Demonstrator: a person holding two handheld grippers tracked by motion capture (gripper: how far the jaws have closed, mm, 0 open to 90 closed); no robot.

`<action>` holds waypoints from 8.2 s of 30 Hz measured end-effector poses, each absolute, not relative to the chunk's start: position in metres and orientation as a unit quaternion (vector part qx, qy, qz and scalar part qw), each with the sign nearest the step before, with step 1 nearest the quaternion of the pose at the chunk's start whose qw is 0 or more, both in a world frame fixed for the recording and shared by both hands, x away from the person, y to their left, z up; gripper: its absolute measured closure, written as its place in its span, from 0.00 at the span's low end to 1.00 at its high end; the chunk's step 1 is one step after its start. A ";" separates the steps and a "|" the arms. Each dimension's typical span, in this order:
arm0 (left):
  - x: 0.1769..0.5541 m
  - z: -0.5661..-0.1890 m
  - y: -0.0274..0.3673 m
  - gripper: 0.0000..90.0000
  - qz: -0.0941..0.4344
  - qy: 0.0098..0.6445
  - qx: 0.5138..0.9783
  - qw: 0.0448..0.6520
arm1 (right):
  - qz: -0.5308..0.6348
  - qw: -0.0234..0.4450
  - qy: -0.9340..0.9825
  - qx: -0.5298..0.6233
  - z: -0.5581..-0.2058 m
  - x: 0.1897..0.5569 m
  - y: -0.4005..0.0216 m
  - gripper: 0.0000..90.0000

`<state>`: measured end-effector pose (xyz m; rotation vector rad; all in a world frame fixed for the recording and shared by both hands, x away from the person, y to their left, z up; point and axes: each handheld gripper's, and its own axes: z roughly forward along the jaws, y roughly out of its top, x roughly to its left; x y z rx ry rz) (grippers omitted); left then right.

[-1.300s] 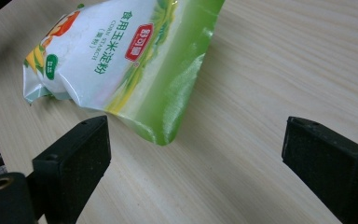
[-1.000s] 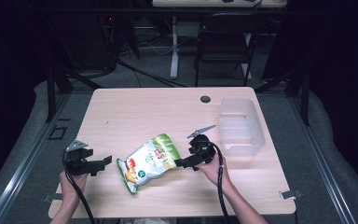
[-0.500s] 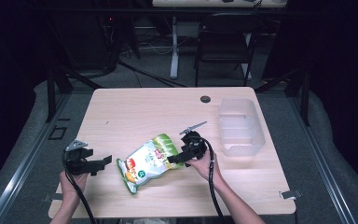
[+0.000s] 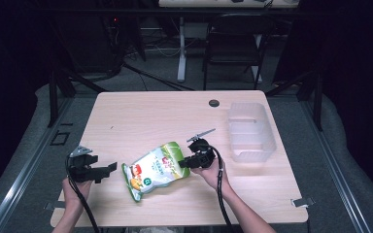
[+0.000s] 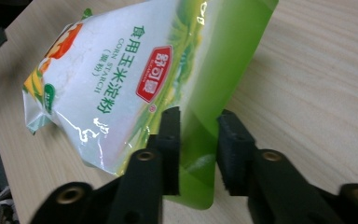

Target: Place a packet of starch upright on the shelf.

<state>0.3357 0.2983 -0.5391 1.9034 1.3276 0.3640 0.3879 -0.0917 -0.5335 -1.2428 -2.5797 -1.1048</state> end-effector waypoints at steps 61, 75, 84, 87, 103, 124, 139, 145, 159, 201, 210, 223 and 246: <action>0.334 -0.537 0.295 0.09 0.140 0.506 0.756 0.391 | -0.351 0.049 -0.812 -0.464 -0.551 0.355 -0.174 0.45; 0.335 -0.539 0.294 0.10 0.136 0.512 0.752 0.394 | -0.337 0.077 -0.805 -0.482 -0.558 0.358 -0.172 0.37; 0.335 -0.539 0.294 0.10 0.137 0.511 0.752 0.393 | -0.321 0.073 -0.800 -0.501 -0.557 0.358 -0.174 0.36; 0.334 -0.538 0.293 0.10 0.135 0.510 0.752 0.395 | -0.325 0.092 -0.801 -0.494 -0.559 0.358 -0.175 0.38; 0.336 -0.539 0.292 0.10 0.134 0.506 0.757 0.392 | -0.366 0.083 -0.779 -0.503 -0.556 0.355 -0.172 0.76; 0.335 -0.540 0.291 0.10 0.135 0.509 0.757 0.387 | -0.403 0.047 -0.804 -0.434 -0.522 0.345 -0.165 1.00; 0.336 -0.541 0.291 0.10 0.135 0.511 0.757 0.385 | -0.416 -0.003 -0.811 -0.412 -0.481 0.345 -0.180 1.00; 0.335 -0.540 0.290 0.10 0.137 0.508 0.758 0.385 | -0.415 -0.025 -0.821 -0.392 -0.459 0.347 -0.177 1.00; 0.336 -0.540 0.290 0.10 0.136 0.508 0.758 0.385 | -0.404 -0.056 -0.839 -0.359 -0.422 0.354 -0.165 1.00; 0.337 -0.541 0.290 0.10 0.137 0.509 0.758 0.384 | -0.398 -0.111 -0.839 -0.355 -0.344 0.367 -0.193 1.00; 0.337 -0.541 0.289 0.10 0.136 0.509 0.758 0.385 | -0.399 -0.129 -0.832 -0.363 -0.326 0.374 -0.204 1.00; 0.336 -0.541 0.290 0.10 0.137 0.509 0.758 0.384 | -0.397 -0.148 -0.826 -0.371 -0.304 0.390 -0.210 1.00; 0.337 -0.541 0.291 0.10 0.136 0.512 0.756 0.384 | -0.375 -0.187 -0.823 -0.383 -0.288 0.415 -0.241 1.00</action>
